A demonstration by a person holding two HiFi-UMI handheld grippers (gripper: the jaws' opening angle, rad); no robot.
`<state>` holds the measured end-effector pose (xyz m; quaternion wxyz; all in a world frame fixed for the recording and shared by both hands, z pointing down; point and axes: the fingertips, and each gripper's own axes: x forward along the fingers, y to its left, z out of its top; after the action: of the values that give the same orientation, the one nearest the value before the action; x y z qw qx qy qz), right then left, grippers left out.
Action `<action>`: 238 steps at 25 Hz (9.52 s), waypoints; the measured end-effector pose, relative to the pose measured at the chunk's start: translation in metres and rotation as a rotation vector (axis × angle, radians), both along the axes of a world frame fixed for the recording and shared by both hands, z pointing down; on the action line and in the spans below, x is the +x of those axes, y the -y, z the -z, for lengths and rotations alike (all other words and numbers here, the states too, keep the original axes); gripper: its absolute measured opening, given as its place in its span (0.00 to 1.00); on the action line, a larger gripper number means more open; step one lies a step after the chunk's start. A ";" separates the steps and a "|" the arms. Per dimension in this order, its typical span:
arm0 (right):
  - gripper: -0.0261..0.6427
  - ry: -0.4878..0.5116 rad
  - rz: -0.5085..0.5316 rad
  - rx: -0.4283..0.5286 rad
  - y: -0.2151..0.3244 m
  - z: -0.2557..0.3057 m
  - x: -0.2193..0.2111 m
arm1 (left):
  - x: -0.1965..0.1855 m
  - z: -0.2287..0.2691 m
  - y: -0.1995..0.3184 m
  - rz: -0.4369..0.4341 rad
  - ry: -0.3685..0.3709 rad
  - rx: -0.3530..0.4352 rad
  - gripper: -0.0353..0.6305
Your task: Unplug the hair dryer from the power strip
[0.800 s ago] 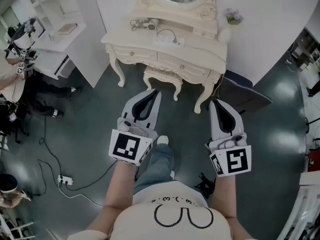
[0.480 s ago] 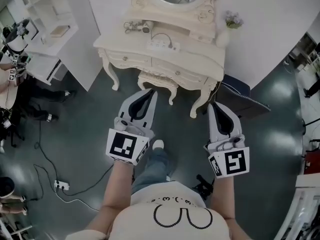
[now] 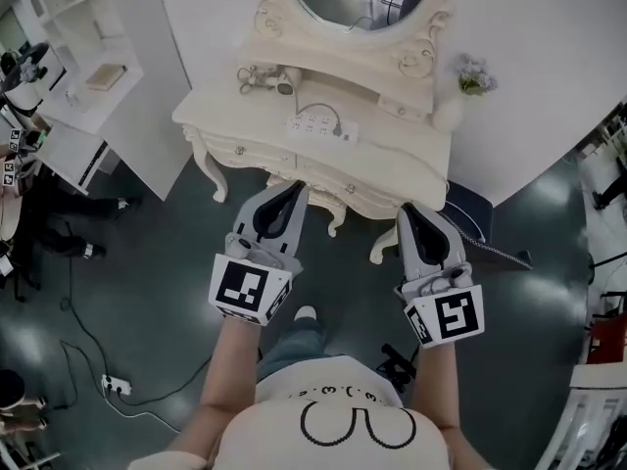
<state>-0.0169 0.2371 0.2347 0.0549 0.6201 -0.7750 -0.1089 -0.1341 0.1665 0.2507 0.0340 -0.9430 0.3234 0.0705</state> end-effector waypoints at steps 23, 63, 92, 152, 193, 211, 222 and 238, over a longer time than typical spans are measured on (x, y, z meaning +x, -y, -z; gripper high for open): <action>0.21 0.022 0.136 -0.117 0.203 -0.051 0.076 | 0.073 -0.060 0.188 0.063 0.042 -0.194 0.25; 0.30 -0.324 0.964 -0.675 0.391 -0.311 0.105 | 0.196 -0.261 0.315 0.042 0.402 -0.505 0.43; 0.28 -0.434 1.065 -0.781 0.388 -0.320 0.102 | 0.210 -0.295 0.330 0.080 0.307 -0.714 0.21; 0.27 -0.407 1.006 -0.814 0.390 -0.319 0.099 | 0.204 -0.275 0.331 0.126 0.396 -0.597 0.12; 0.23 -0.378 0.881 -0.880 0.397 -0.321 0.096 | 0.145 -0.205 0.397 0.167 0.238 -0.563 0.12; 0.21 0.047 0.523 -0.708 0.431 -0.252 0.115 | 0.119 -0.260 0.481 0.212 0.345 -0.704 0.13; 0.18 0.091 0.468 -0.700 0.446 -0.253 0.114 | 0.118 -0.302 0.484 0.230 0.502 -0.782 0.56; 0.20 0.143 0.369 -0.605 0.436 -0.242 0.113 | 0.074 -0.311 0.425 0.315 0.399 -0.852 0.60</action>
<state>0.0958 -0.1992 0.4770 0.1611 0.4315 -0.8729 0.1608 -0.0604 -0.2585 0.5615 -0.2831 -0.8078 0.4492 -0.2560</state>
